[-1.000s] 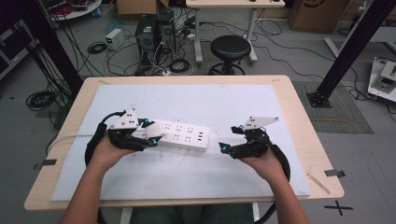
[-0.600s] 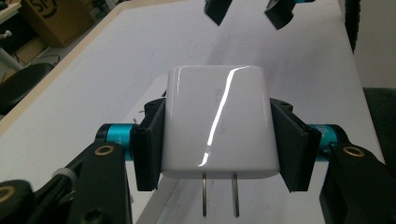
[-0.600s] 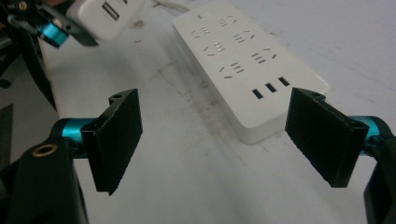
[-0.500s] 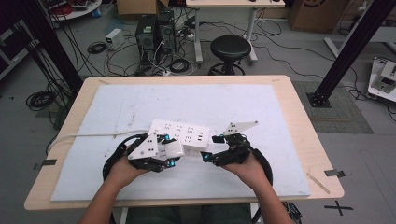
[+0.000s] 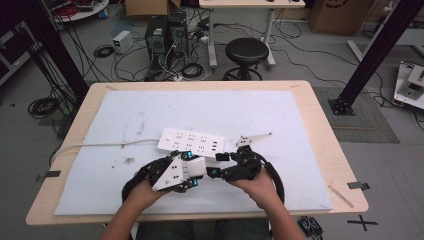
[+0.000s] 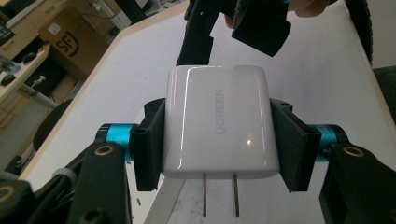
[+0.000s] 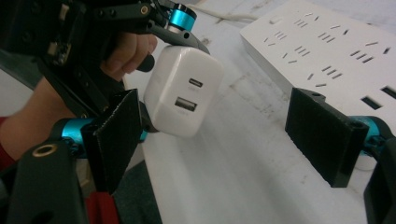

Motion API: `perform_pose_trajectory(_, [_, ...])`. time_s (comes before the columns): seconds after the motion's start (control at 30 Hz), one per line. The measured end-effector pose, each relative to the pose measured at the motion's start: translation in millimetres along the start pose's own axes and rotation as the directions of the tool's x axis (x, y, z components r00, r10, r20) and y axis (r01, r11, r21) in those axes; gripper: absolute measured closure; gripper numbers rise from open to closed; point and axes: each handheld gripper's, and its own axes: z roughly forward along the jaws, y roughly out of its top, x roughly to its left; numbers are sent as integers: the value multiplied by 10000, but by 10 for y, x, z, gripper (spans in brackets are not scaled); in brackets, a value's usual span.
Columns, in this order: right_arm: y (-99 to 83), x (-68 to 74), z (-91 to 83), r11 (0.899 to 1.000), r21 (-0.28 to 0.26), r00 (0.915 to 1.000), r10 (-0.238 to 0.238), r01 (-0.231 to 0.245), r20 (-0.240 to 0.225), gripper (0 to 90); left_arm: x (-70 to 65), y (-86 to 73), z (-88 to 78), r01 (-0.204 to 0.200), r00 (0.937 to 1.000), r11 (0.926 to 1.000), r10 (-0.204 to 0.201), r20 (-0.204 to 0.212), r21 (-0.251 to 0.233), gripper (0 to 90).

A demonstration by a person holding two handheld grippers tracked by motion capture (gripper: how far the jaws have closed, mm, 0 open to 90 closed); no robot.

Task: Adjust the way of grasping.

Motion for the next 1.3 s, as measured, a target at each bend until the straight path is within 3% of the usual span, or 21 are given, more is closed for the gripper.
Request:
perform_pose_trajectory(0.23, [-31, -37, 37, 9971, -397, 9945, 612, -647, -850, 191, -62, 70, 33, -483, 9983, 9988, 483, -315, -19, 424])
perform_pose_trajectory(0.47, [-39, -40, 110, 9956, -361, 9895, 819, -868, -1189, 200, -102, 124, 56, -706, 9967, 9975, 701, -406, -102, 425])
perform_pose_trajectory(0.7, [-41, -28, 154, 9962, -334, 9785, 727, -806, -1929, 420, -138, 168, 65, -785, 9962, 9966, 776, -384, -245, 424])
perform_pose_trajectory(0.83, [-47, -16, 163, 9968, -238, 9760, 693, -758, -2066, 522, -141, 179, 74, -850, 9955, 9960, 838, -434, -266, 424])
perform_pose_trajectory(1.3, [-56, -65, 167, 9925, -46, 9599, 1166, -1218, -2548, 618, -154, 199, 101, -1197, 9920, 9928, 1192, -413, -87, 417])
